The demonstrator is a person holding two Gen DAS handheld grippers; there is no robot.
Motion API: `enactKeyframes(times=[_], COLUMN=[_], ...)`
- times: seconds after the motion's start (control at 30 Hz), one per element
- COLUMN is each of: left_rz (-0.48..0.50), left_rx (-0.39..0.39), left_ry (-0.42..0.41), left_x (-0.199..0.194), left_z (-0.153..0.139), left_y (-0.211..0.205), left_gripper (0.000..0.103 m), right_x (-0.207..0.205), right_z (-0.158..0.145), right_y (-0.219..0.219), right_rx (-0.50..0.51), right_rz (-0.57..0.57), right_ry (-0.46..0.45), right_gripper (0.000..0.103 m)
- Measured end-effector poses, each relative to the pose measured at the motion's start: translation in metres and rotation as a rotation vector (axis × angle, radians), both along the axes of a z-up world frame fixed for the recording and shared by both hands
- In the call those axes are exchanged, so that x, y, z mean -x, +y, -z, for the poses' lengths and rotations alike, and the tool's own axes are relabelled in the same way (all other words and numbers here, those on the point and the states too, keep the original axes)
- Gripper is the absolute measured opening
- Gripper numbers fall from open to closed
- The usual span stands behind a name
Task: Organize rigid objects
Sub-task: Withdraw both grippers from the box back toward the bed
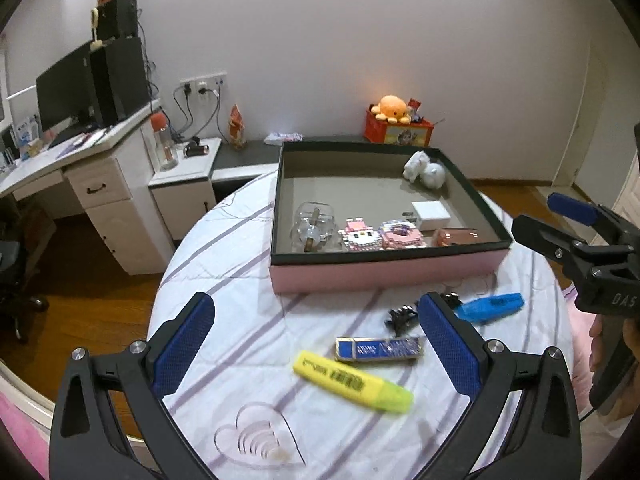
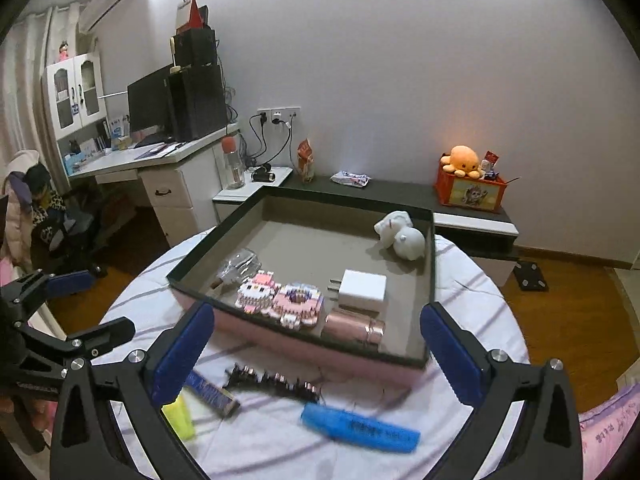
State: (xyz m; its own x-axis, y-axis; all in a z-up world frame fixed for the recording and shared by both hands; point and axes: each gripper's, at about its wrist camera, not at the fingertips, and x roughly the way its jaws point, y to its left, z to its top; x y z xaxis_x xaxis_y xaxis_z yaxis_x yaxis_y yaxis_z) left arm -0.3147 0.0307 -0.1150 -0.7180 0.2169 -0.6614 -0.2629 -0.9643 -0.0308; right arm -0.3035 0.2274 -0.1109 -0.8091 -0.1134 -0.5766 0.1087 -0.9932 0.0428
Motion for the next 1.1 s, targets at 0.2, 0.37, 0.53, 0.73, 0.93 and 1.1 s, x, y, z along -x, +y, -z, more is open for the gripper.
enactKeyframes(times=[0.2,0.37,0.53,0.73,0.93,1.1], left_rz=[0.004,0.033,0.054,0.074,0.084,0.064], left_rx=[0.040,0.066,0.087,0.116,0.139,0.145], left_ry=[0.056,0.061,0.058,0.041,-0.003,-0.060], left_x=[-0.035,-0.057,-0.076,-0.089,-0.093,-0.085], left_z=[-0.008,-0.007,-0.005,0.003,0.021,0.039], left_y=[0.005,0.010,0.015,0.021,0.022,0.019], left_gripper=[0.103,0.103,0.103,0.103,0.103,0.103], right_x=[-0.036,-0.064,-0.084,-0.096,-0.098,-0.097], right_z=[0.000,0.009,0.017,0.027,0.044,0.057], right_y=[0.005,0.014,0.022,0.022,0.024,0.027], right_rx=[0.005,0.028,0.049,0.053,0.068,0.075], right_rz=[0.029,0.054,0.075,0.085,0.082,0.086], right_ry=[0.015,-0.004,-0.023,-0.047,-0.095,-0.127], right_gripper=[0.103,0.103,0.103,0.103,0.103,0.103])
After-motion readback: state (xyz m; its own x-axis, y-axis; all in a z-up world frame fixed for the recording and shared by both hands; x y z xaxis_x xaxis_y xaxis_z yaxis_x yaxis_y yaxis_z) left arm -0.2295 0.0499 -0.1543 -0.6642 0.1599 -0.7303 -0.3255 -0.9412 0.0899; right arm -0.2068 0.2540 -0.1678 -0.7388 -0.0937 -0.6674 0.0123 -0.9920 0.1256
